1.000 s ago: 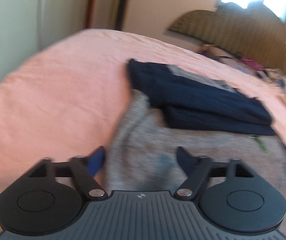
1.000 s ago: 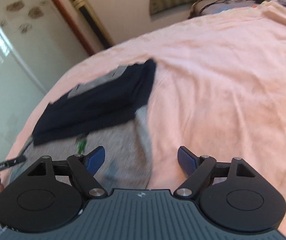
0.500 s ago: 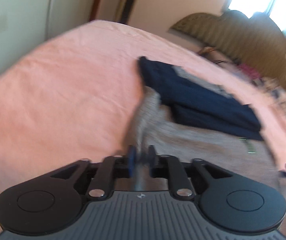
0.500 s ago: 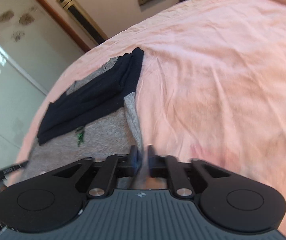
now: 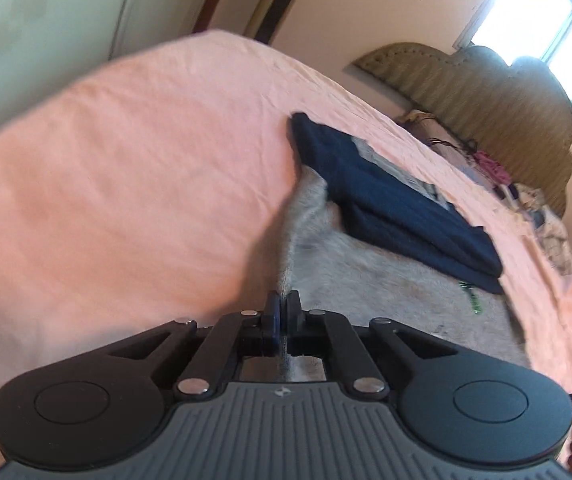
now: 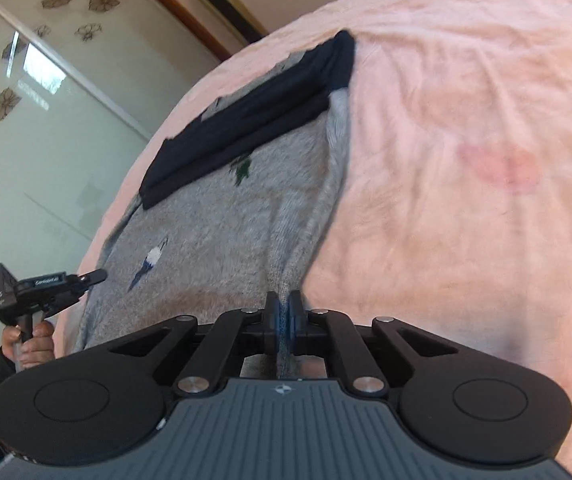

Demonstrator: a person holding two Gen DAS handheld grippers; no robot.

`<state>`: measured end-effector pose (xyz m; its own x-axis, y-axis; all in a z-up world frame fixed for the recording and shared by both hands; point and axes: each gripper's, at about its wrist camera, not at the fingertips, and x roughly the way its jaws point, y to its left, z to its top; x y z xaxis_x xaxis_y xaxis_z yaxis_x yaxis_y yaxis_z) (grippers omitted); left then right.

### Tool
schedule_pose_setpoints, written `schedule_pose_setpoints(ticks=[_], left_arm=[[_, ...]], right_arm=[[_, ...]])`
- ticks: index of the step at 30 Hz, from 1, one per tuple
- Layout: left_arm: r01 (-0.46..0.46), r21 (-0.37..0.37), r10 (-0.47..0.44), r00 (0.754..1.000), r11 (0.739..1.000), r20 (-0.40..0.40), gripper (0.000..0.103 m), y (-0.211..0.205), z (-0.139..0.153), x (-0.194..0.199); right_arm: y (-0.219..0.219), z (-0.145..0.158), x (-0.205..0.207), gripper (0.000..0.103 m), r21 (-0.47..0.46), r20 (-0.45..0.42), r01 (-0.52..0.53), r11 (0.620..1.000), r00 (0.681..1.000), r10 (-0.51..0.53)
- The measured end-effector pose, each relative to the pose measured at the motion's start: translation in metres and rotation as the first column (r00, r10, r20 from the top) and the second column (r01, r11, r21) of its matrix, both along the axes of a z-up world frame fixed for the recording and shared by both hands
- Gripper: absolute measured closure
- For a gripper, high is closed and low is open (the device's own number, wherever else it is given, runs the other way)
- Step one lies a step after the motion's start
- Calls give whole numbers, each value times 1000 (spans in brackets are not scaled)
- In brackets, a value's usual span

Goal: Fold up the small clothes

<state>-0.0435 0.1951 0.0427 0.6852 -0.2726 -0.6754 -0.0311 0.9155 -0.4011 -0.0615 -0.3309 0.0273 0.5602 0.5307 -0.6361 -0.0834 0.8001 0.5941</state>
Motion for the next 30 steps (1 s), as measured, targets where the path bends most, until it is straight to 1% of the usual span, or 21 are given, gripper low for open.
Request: schedule_pose_setpoints(ticks=[1, 2, 3, 5, 6, 7, 8, 9, 10, 12, 14, 15, 16, 17, 22, 23, 24, 27, 28, 29, 30], left_arm=[[3, 14, -2, 1000, 1000, -22, 101, 3, -5, 2], [6, 9, -6, 999, 1000, -54, 101, 5, -11, 3], [7, -10, -7, 997, 1000, -78, 101, 7, -17, 2], [28, -77, -33, 997, 997, -65, 99, 6, -20, -11], [48, -121, -55, 997, 991, -57, 93, 6, -20, -19], [59, -171, -72, 995, 983, -65, 76, 5, -22, -27], [58, -216, -77, 994, 975, -80, 65, 6, -26, -34], [63, -252, -83, 994, 966, -69, 55, 5, -29, -44], [64, -260, -81, 995, 964, -57, 54, 3, -29, -53], [72, -256, -90, 994, 964, -56, 55, -5, -29, -62], [68, -236, -84, 995, 970, -61, 79, -9, -28, -65], [63, -237, -84, 993, 970, -81, 95, -8, -30, -63], [48, -239, -72, 993, 970, -93, 95, -4, -31, -61], [37, -230, -58, 994, 973, -88, 95, 2, -29, -61], [12, -137, -18, 999, 991, -42, 99, 32, -9, -67], [18, -136, -26, 998, 991, -53, 99, 37, -11, -66], [16, -164, -30, 996, 986, -82, 99, 42, -17, -65], [22, -215, -53, 989, 976, -136, 98, 39, -33, -70], [41, -238, -75, 988, 970, -136, 94, 36, -34, -75], [58, -270, -96, 986, 961, -133, 90, 34, -36, -80], [66, -302, -109, 986, 951, -129, 81, 33, -38, -87]], right_arm=[[-9, -2, 0, 96, -12, -11, 24, 1000, 1000, -24], [-16, -8, -1, 96, 15, -33, 33, 999, 999, -33], [-21, -13, -2, 96, 65, -46, 30, 997, 999, -27], [-19, -13, -5, 93, 103, -74, 29, 994, 997, -22], [-19, -12, -7, 82, 127, -86, 31, 991, 996, -20], [-20, -12, -14, 72, 155, -91, 25, 988, 996, -11], [-18, -10, -22, 52, 188, -84, 13, 982, 996, 3], [-18, -9, -30, 41, 213, -79, -2, 977, 997, 19], [-15, -9, -37, 39, 231, -86, -22, 973, 995, 43], [-4, -12, -48, 39, 253, -107, -56, 966, 991, 86], [9, -12, -56, 43, 250, -99, -88, 964, 988, 116], [15, -11, -57, 63, 227, -97, -103, 968, 987, 128], [19, -13, -56, 82, 206, -108, -120, 971, 984, 144], [21, -15, -56, 92, 189, -121, -122, 974, 982, 147], [-9, -8, -66, 95, 133, -97, -55, 990, 993, 68], [-20, -9, -68, 95, 125, -104, -32, 992, 994, 45], [-25, -11, -69, 95, 136, -116, -23, 990, 993, 38], [-22, -17, -70, 93, 188, -151, -46, 981, 986, 75], [-19, -16, -73, 89, 193, -145, -52, 980, 986, 81], [-18, -13, -76, 78, 200, -138, -58, 978, 987, 87], [-18, -12, -79, 59, 225, -127, -61, 972, 988, 92]])
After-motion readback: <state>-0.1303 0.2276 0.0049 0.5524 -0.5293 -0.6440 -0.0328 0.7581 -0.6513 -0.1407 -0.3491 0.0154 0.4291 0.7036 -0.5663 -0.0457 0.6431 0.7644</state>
